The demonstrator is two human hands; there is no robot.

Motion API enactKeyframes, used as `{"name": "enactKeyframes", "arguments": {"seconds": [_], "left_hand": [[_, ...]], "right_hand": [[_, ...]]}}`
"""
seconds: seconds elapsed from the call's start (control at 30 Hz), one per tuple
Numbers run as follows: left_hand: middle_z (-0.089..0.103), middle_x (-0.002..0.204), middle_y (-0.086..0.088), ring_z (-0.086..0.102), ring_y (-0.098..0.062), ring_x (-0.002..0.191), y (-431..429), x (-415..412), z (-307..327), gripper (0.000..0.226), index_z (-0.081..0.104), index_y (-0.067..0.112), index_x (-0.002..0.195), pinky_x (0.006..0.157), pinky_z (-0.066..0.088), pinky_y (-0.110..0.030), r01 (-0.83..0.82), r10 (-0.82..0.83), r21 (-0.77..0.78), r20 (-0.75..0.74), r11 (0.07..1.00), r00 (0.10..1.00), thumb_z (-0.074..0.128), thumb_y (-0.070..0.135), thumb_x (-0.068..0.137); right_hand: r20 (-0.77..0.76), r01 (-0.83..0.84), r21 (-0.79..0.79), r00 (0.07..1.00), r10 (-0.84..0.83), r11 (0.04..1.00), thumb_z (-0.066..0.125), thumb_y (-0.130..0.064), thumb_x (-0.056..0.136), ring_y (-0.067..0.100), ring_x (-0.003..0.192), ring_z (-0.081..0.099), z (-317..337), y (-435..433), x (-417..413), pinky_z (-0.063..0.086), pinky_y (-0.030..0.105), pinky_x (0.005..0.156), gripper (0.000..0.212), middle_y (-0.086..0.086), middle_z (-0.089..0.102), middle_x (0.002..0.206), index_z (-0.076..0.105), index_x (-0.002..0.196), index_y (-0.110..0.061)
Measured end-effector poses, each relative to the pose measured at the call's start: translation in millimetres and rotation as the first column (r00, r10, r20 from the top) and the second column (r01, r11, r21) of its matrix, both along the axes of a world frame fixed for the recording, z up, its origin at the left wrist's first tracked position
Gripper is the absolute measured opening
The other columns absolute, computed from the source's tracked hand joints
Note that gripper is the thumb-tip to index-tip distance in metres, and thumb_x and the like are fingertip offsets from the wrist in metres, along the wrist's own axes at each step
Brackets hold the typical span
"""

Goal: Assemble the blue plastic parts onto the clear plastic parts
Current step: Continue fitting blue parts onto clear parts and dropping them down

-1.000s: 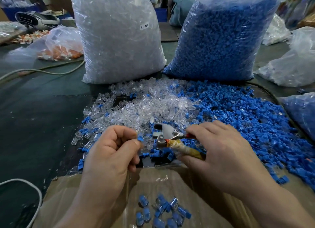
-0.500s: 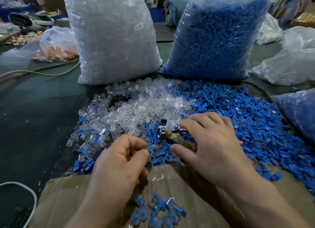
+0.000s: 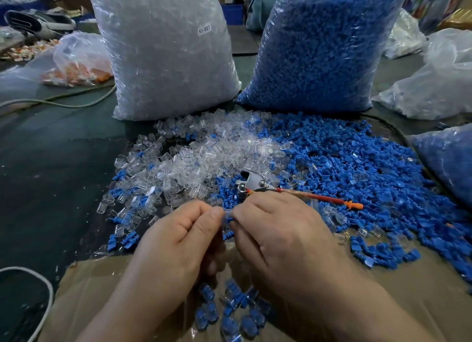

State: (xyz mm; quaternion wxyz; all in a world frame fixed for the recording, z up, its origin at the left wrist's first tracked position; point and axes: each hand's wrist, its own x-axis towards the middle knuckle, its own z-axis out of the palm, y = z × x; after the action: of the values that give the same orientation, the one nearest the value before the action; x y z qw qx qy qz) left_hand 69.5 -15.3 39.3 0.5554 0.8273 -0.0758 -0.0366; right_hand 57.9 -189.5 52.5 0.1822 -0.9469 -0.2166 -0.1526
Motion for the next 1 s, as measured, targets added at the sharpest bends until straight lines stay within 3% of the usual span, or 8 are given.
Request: {"name": "enactKeyframes", "arguments": {"seconds": [0.13,0.2,0.27,0.37,0.47,0.63,0.77,1.0], "left_hand": [[0.063,0.061,0.01,0.054,0.0,0.051,7,3,3,0.04,0.067,0.034,0.084,0.049,0.046,-0.018,0.085,-0.084,-0.016,0.066,0.996,0.994,0.058,0.073,0.084],[0.067,0.07,0.011,0.06,-0.001,0.056,7,1,5,0.025,0.067,0.041,0.09,0.049,0.047,-0.014,0.134,-0.143,0.058,0.205,0.989,0.968,0.059,0.063,0.081],[0.07,0.075,0.009,0.066,-0.009,0.061,6,-2,7,0.019,0.066,0.044,0.096,0.053,0.056,-0.027,0.206,-0.214,0.057,0.25,0.977,0.944,0.061,0.055,0.082],[0.071,0.08,0.014,0.068,-0.008,0.066,15,-3,13,0.018,0.065,0.044,0.097,0.055,0.053,-0.017,0.232,-0.276,0.185,0.269,0.955,0.923,0.062,0.052,0.081],[0.071,0.077,0.018,0.067,-0.004,0.067,28,4,14,0.006,0.066,0.045,0.091,0.061,0.05,-0.011,0.21,-0.265,0.317,0.14,0.925,0.954,0.065,0.048,0.085],[0.069,0.077,0.025,0.066,0.0,0.07,25,7,6,0.009,0.063,0.047,0.094,0.063,0.05,-0.016,0.379,-0.413,0.518,-0.053,0.767,0.909,0.064,0.046,0.085],[0.067,0.071,0.019,0.062,-0.003,0.062,20,4,3,0.019,0.062,0.044,0.094,0.057,0.049,-0.017,0.439,-0.459,0.506,-0.093,0.742,0.883,0.062,0.052,0.076],[0.067,0.069,0.021,0.06,0.0,0.057,19,2,6,0.029,0.061,0.047,0.095,0.052,0.045,-0.012,0.363,-0.367,0.486,-0.091,0.795,0.926,0.054,0.067,0.076]], "right_hand": [[-0.299,0.105,0.294,0.954,-0.013,0.95,0.045,-0.036,0.089,0.009,0.06,0.046,6,7,-4,0.038,0.032,0.054,0.028,-0.006,0.05,0.063,0.048,0.067,-0.018],[-0.639,0.363,0.608,0.752,0.163,0.706,0.05,-0.035,0.075,0.01,0.05,0.043,11,9,-5,0.034,0.032,0.048,0.023,-0.006,0.047,0.053,0.053,0.06,-0.018],[-0.751,0.556,0.659,0.522,0.404,0.506,0.05,-0.03,0.066,0.015,0.044,0.033,19,7,-5,0.024,0.026,0.043,0.019,-0.001,0.042,0.047,0.053,0.051,-0.019],[-0.778,0.401,0.523,0.586,0.228,0.752,0.051,-0.032,0.077,0.011,0.042,0.038,21,-6,-4,0.029,0.025,0.042,0.029,-0.005,0.045,0.046,0.053,0.052,-0.018],[-0.594,0.119,0.02,0.8,-0.084,0.993,0.045,-0.044,0.093,0.005,0.052,0.05,18,-15,-6,0.042,0.029,0.05,0.035,-0.008,0.057,0.061,0.053,0.07,-0.018],[-0.567,-0.066,-0.229,0.82,-0.078,0.971,0.041,-0.049,0.096,0.008,0.07,0.051,20,-11,-14,0.04,0.032,0.06,0.026,-0.01,0.056,0.077,0.051,0.086,-0.027],[-0.599,-0.149,-0.222,0.8,-0.014,0.964,0.042,-0.04,0.097,0.021,0.078,0.054,19,-3,-16,0.046,0.037,0.068,0.019,-0.004,0.055,0.08,0.05,0.086,-0.026],[-0.584,-0.019,-0.222,0.803,-0.117,0.975,0.042,-0.049,0.096,0.008,0.072,0.052,10,-8,-12,0.046,0.031,0.063,0.023,-0.01,0.055,0.079,0.047,0.085,-0.029]]}}
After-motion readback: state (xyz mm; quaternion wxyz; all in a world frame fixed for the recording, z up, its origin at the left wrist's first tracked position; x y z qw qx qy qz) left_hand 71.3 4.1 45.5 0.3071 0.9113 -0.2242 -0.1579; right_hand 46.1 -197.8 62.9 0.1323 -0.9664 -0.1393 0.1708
